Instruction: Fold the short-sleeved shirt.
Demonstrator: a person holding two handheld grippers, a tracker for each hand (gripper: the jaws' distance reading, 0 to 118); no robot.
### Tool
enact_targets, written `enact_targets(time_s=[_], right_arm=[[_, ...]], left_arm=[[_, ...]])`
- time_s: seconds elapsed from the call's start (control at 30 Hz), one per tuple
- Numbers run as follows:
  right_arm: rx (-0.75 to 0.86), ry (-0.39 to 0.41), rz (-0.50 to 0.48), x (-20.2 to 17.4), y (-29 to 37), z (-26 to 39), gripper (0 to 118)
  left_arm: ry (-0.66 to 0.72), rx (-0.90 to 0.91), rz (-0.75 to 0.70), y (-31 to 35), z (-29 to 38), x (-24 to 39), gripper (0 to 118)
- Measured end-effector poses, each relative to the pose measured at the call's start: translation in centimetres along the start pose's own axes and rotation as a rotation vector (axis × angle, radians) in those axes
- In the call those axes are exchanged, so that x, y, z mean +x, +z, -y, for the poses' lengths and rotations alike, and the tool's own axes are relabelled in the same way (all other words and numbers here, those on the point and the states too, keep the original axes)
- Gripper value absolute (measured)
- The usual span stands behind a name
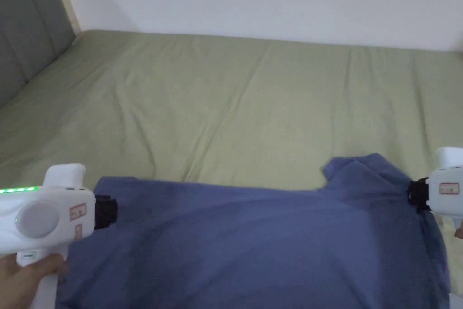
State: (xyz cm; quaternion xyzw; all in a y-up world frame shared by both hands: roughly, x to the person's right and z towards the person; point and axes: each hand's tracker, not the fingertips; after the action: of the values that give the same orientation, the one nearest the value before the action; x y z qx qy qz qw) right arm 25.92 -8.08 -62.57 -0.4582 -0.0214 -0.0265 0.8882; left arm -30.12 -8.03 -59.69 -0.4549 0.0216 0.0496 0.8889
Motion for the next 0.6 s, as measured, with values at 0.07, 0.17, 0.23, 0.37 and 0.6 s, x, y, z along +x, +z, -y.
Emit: enact_targets(time_s=[0.07,0.17,0.23,0.37,0.6], right_arm=[[-0.012,0.004,0.011,0.0,-0.3,-0.1,2],[-0.02,-0.005,0.006,0.4,-0.6,0.1,2],[-0.027,-0.001,0.007,0.6,-0.8,0.2,2],[-0.037,0.003,0.009,0.5,-1.2,0.5,2],[-0.055,0.008,0.011,0.3,-1.5,0.9,2]], left_arm=[[-0.009,-0.021,-0.015,-2.2,-1.6,-0.4,111],[0.038,-0.044,-0.026,-5.2,-3.7,-1.2,110],[0.032,-0.044,-0.017,-6.7,-4.7,-1.3,110],[0.059,-0.103,0.026,-9.2,-5.5,-1.1,107],[-0.048,-0.109,-0.032,-8.0,-5.5,-0.6,31]])
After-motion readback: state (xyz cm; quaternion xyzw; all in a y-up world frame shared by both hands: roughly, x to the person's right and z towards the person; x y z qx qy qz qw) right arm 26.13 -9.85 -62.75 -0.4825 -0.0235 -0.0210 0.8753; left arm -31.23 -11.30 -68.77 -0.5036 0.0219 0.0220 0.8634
